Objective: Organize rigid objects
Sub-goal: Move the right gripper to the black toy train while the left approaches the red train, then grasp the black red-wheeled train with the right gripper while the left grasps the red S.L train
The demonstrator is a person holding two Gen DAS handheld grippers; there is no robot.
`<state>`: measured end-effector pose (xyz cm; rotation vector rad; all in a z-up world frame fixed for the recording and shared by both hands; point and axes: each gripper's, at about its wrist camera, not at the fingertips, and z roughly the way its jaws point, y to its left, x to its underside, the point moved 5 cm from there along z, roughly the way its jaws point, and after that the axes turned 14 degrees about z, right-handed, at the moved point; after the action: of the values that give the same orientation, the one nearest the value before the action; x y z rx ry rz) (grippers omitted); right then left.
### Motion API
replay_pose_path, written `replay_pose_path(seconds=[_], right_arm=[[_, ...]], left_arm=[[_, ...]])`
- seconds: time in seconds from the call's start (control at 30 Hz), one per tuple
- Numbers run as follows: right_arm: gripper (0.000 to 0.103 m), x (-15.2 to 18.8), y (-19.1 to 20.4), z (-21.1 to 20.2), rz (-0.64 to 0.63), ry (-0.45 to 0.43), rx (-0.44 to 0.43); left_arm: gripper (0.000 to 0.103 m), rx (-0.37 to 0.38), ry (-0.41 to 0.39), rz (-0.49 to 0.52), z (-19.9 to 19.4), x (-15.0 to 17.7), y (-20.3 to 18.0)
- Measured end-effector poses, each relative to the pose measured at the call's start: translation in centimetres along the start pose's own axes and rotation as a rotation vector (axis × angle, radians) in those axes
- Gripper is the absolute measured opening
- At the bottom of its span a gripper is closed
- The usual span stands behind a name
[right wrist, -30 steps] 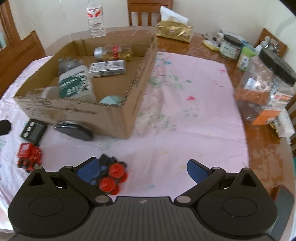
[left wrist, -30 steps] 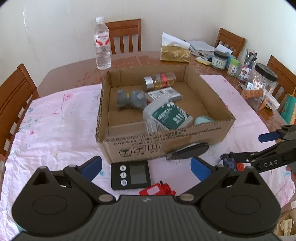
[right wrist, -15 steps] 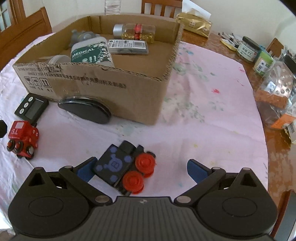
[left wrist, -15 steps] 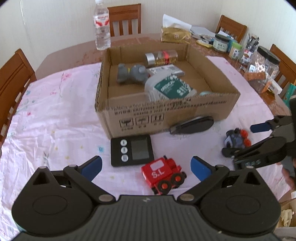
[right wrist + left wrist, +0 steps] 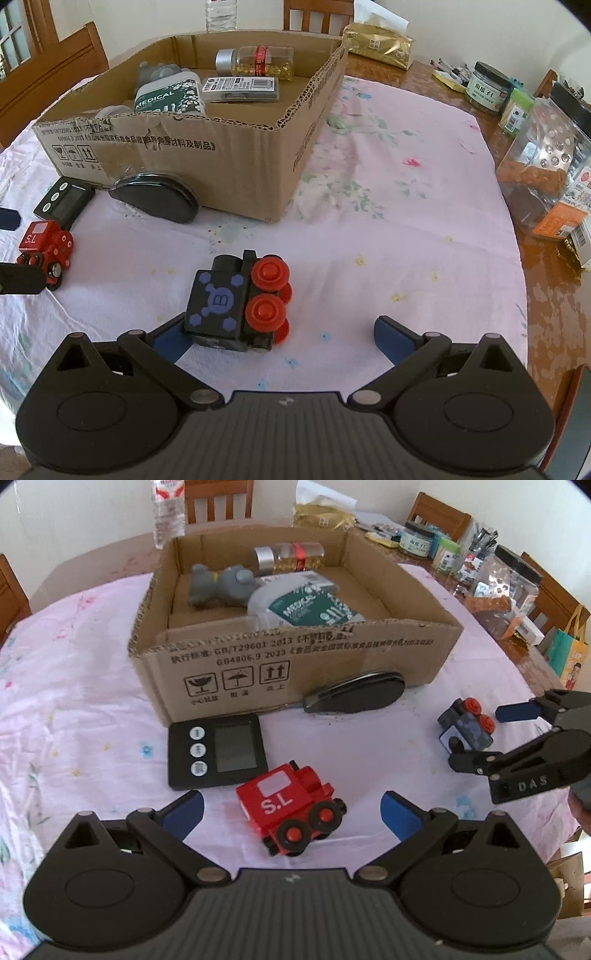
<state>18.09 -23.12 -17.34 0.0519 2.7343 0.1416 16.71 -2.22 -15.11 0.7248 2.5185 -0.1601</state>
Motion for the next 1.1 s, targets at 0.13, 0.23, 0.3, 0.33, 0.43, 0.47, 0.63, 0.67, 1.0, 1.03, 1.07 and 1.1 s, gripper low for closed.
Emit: replay_pose_path(seconds=[0.13, 0.23, 0.3, 0.33, 0.43, 0.47, 0.63, 0.67, 1.0, 1.03, 1.07, 1.1], right_arm=[[0.103, 0.1, 0.0, 0.0, 0.000, -0.007, -0.002], [0.103, 0.1, -0.1, 0.0, -0.002, -0.010, -0.003], [0.103, 0.1, -0.1, -0.1, -0.005, -0.012, -0.005], [0.103, 0.1, -0.1, -0.1, -0.007, -0.013, -0.008], [0.103, 0.2, -0.1, -0.1, -0.014, -0.018, -0.013], [0.103, 0.2, -0.1, -0.2, -0.014, -0.020, -0.014], [0.103, 0.3, -0.1, -0.2, -0.017, -0.032, -0.018], [0.103, 0.3, -0.1, -0.2, -0.019, -0.036, -0.020], [0.103, 0.5, -0.2, -0.3, -0.030, -0.069, -0.035], [0.103, 0.6, -0.2, -0.3, -0.031, -0.069, -0.036], [0.103, 0.5, -0.2, -0.3, -0.033, -0.068, -0.037], [0.103, 0.6, -0.2, -0.3, -0.035, -0.067, -0.039]], left_arm=[[0.101, -0.034, 0.013, -0.050, 0.8, -0.1, 0.0], [0.101, -0.078, 0.038, -0.076, 1.4, 0.2, 0.1], [0.101, -0.095, 0.047, -0.091, 1.4, 0.6, 0.4], [0.101, -0.101, 0.048, -0.098, 1.2, 0.8, 0.5], [0.102, -0.113, 0.055, -0.119, 0.6, 2.0, 1.2], [0.102, -0.115, 0.055, -0.127, 0.5, 2.3, 1.4], [0.102, -0.123, 0.052, -0.143, 0.8, 3.0, 1.4], [0.102, -0.129, 0.046, -0.140, 0.9, 3.0, 1.3], [0.103, -0.202, 0.008, -0.132, 1.6, 2.4, 0.3], [0.103, -0.210, 0.003, -0.142, 1.5, 2.4, 0.2], [0.103, -0.216, 0.001, -0.149, 1.5, 2.4, 0.1], [0.103, -0.221, 0.003, -0.157, 1.5, 2.4, 0.1]])
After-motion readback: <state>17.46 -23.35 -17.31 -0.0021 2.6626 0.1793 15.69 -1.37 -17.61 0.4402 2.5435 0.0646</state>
